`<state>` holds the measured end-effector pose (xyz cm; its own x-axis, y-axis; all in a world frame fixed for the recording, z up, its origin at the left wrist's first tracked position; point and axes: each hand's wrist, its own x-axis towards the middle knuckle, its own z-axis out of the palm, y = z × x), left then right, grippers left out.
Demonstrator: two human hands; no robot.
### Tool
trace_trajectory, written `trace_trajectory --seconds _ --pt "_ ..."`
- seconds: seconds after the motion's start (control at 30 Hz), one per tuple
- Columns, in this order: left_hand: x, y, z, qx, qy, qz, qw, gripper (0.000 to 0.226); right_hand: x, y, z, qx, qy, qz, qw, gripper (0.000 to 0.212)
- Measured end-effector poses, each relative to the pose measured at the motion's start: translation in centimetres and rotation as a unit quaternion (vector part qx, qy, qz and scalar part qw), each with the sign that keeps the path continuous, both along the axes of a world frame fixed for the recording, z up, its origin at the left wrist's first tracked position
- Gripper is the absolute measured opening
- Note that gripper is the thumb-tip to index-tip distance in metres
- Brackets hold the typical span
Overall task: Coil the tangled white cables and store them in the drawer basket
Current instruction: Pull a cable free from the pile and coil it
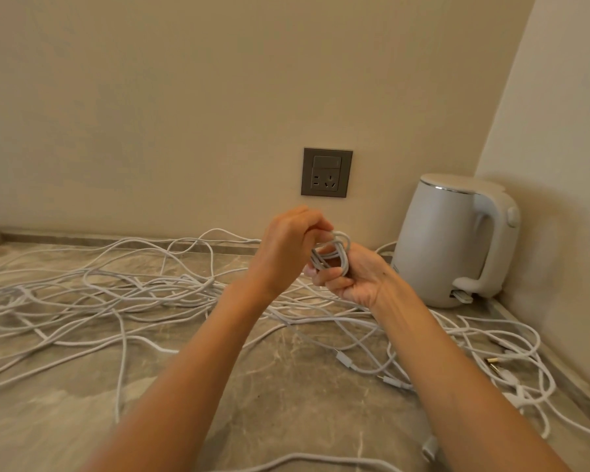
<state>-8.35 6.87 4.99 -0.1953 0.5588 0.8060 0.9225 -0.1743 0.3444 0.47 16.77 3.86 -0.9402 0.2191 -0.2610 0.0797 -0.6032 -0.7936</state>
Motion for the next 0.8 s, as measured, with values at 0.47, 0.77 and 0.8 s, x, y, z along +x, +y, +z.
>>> trace_trajectory --seconds 0.47,0.77,0.8 --pt "0.2 -0.1 -0.5 -0.068 -0.015 0.020 0.997 0.014 0.0 0.8 -0.3 -0.017 -0.009 -0.031 0.999 0.035" --pt "-0.1 0.3 -1.3 -0.090 0.059 0.021 0.994 0.015 0.1 0.9 -0.2 -0.020 -0.017 -0.049 0.998 0.036" --pt "0.1 0.3 -1.4 -0.090 0.074 0.028 0.993 0.016 0.1 0.9 -0.1 -0.016 -0.017 -0.051 0.998 0.036"
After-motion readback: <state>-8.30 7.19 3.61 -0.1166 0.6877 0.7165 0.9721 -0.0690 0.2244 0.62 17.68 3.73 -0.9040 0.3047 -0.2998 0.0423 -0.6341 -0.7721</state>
